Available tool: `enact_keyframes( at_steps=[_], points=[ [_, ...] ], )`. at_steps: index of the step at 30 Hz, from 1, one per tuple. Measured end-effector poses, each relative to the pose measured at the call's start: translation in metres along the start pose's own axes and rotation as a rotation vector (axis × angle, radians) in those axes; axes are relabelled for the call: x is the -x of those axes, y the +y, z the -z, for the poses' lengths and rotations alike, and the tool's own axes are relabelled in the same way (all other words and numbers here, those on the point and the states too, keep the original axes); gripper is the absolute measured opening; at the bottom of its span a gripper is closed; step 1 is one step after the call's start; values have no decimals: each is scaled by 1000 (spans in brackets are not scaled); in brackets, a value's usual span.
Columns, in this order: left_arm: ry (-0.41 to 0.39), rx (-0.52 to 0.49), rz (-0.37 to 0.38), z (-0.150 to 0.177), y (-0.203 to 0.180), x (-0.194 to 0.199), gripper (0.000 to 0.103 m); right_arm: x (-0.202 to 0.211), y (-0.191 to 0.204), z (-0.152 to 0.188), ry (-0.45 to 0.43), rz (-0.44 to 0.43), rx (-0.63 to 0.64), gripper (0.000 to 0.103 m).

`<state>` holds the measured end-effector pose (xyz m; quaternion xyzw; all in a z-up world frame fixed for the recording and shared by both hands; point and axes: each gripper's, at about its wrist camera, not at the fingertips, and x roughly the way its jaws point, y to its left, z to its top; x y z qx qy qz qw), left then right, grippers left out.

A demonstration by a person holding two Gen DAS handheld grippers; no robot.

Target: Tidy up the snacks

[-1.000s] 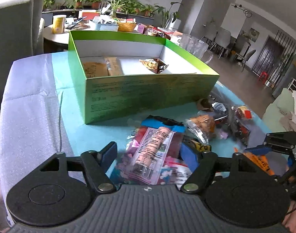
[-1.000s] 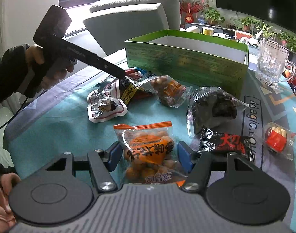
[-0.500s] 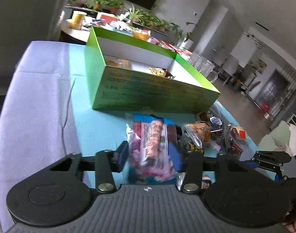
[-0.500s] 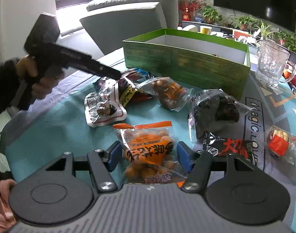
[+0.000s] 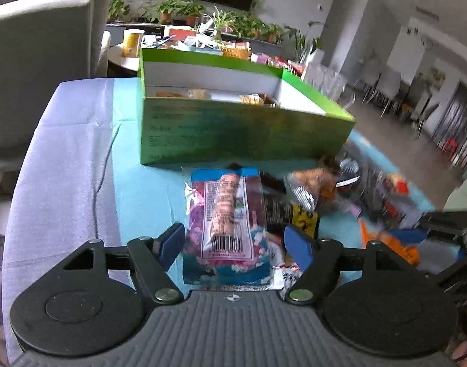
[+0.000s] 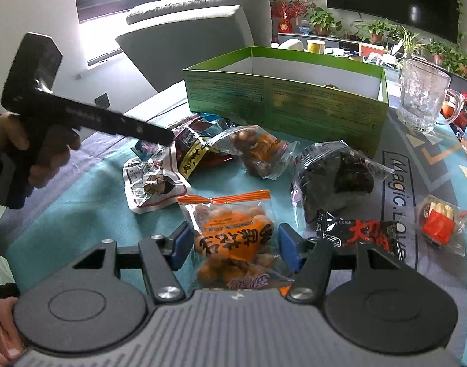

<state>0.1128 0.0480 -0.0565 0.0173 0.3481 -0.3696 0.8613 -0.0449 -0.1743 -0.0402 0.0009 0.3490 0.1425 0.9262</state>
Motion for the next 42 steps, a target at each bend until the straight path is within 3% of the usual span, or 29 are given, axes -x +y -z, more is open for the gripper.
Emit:
enact_keyframes(
  at_steps=[3, 7, 9, 15, 28, 42],
  points=[
    [-3, -33, -14, 1, -2, -2, 69, 1, 0, 0, -1, -2, -4, 63],
    [-6, 10, 8, 0, 5, 0, 68, 1, -1, 1, -6, -6, -8, 63],
    [-20, 54, 4, -1, 9, 1, 55, 1, -1, 1, -8, -5, -7, 63],
    [-42, 26, -36, 1, -2, 5, 54, 1, -1, 1, -12, -4, -10, 63],
    [-209, -45, -49, -17, -35, 47, 55, 20, -3, -13, -128, 22, 9, 57],
    [-210, -21, -62, -22, -39, 40, 55, -5, -2, 0, -26, 6, -71, 61]
  ],
)
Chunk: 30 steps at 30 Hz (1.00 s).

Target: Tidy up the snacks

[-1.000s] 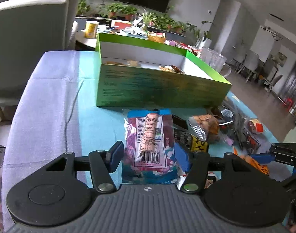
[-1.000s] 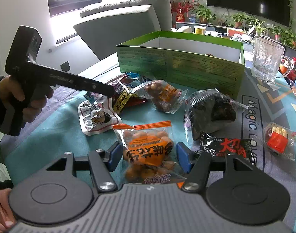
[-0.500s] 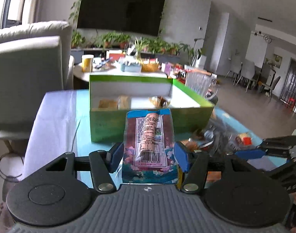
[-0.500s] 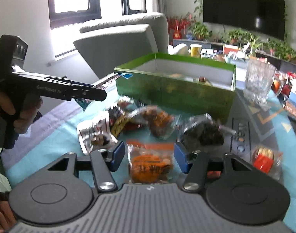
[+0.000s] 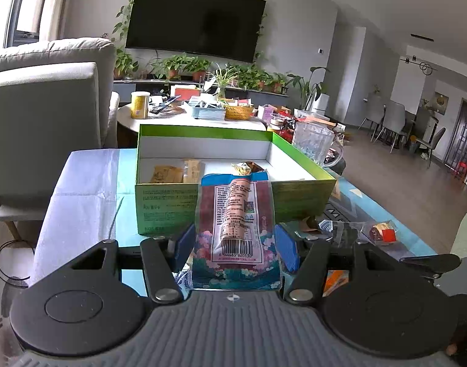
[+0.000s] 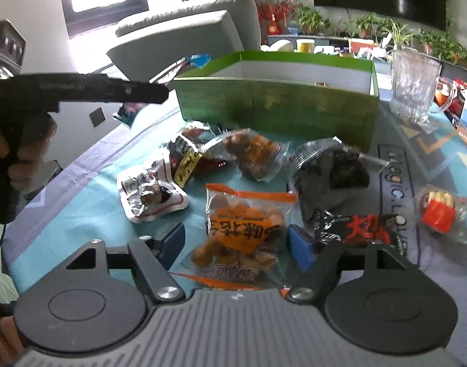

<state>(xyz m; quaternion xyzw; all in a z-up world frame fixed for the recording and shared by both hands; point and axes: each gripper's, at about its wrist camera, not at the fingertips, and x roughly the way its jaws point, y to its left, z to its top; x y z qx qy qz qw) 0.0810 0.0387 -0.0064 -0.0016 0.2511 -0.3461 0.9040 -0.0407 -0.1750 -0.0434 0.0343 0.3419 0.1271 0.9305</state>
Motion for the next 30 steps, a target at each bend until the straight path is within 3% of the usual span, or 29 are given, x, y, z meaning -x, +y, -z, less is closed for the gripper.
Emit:
enact_keyframes(
  at_steps=[8, 14, 23, 30],
  points=[
    [-26, 14, -6, -9, -2, -1, 55, 6, -9, -5, -51, -18, -63, 58],
    [-54, 16, -4, -22, -7, -5, 55, 15, -8, -18, -114, -8, -43, 58],
    [-90, 9, -75, -50, -14, -29, 55, 15, -24, -65, -282, 59, -1, 58],
    [-121, 13, -117, -71, -13, -51, 55, 1, -51, -107, -367, 69, -48, 58]
  ],
)
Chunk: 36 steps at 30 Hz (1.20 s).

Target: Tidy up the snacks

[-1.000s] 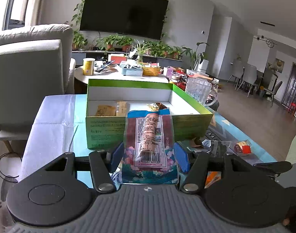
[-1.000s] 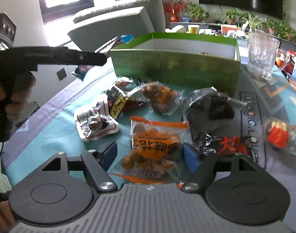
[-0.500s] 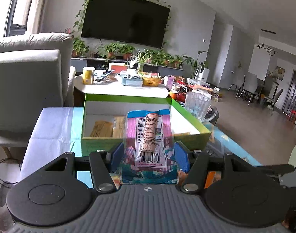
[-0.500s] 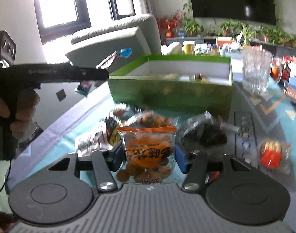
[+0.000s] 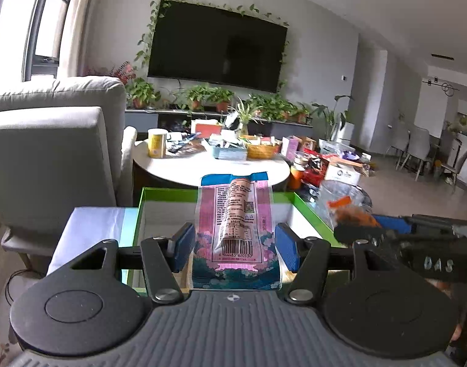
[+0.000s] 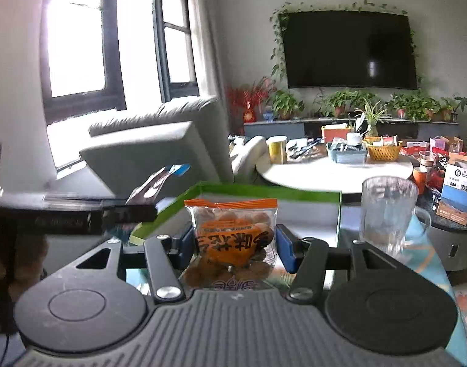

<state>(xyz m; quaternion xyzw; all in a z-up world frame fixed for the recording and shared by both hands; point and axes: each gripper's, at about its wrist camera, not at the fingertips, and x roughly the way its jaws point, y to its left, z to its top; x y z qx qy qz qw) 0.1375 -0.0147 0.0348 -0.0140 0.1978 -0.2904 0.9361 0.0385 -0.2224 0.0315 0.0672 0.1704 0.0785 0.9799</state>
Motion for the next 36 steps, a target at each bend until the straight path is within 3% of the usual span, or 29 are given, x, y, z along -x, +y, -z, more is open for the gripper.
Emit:
enact_keyframes(
  at_steps=[7, 19, 30, 36],
  points=[
    [29, -4, -50, -2, 4, -35, 55, -31, -16, -13, -6, 30, -63, 58],
    [131, 21, -80, 12, 11, -90, 55, -69, -40, 4, 110, 72, -127, 58],
    [201, 11, -87, 28, 11, -106, 55, -79, -37, 15, 162, 66, -100, 59],
    [184, -5, -97, 35, 12, -94, 55, -76, -35, 17, 166, 69, -94, 59]
  ],
)
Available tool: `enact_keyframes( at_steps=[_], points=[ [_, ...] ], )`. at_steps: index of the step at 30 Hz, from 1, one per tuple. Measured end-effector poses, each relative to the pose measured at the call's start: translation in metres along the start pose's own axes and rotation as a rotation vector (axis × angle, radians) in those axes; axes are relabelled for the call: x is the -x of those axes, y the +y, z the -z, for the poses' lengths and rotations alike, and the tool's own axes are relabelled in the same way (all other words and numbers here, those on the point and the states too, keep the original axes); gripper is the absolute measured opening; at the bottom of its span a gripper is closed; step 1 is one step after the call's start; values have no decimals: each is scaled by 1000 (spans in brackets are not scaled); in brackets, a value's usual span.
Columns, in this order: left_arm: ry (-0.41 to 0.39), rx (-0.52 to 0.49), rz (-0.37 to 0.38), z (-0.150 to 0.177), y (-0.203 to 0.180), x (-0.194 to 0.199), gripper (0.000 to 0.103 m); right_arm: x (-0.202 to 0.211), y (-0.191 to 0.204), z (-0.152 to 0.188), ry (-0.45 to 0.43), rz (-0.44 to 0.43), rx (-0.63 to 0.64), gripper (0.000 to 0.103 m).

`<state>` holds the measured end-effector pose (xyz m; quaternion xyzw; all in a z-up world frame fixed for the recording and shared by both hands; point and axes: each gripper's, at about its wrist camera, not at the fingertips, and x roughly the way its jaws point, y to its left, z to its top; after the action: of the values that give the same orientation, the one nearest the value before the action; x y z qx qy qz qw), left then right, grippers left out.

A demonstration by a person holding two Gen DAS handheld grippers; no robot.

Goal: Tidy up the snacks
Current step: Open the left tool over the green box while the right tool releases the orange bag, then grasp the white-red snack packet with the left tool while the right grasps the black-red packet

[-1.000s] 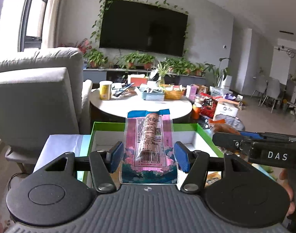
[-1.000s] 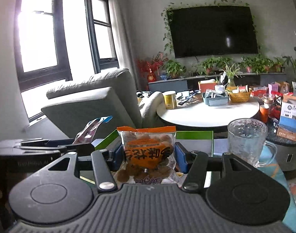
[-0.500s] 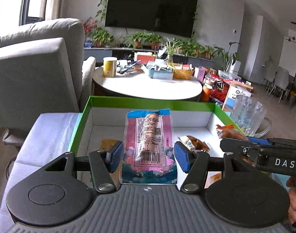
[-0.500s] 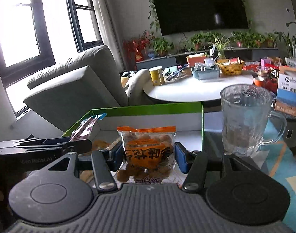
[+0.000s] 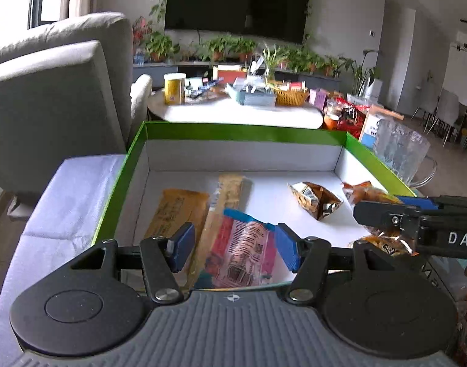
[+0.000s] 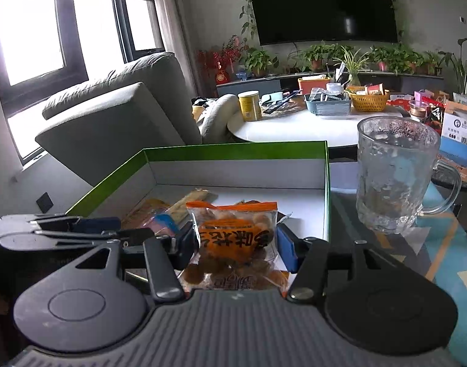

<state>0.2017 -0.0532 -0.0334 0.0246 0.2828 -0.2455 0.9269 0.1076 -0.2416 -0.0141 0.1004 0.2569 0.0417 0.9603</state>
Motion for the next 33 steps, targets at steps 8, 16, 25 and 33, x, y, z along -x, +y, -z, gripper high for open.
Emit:
enact_keyframes(
  at_steps=[8, 16, 25, 33],
  points=[
    [-38, -11, -31, 4, 3, 23, 60, 16, 6, 8, 2, -22, 43, 59],
    [-73, 13, -59, 9, 14, 53, 60, 30, 5, 14, -13, -13, 41, 59],
    [-55, 73, -75, 24, 26, 79, 61, 59, 9, 23, -45, -2, 97, 59],
    [20, 120, -68, 49, 31, 85, 61, 78, 10, 35, -27, -31, 97, 59]
  ],
)
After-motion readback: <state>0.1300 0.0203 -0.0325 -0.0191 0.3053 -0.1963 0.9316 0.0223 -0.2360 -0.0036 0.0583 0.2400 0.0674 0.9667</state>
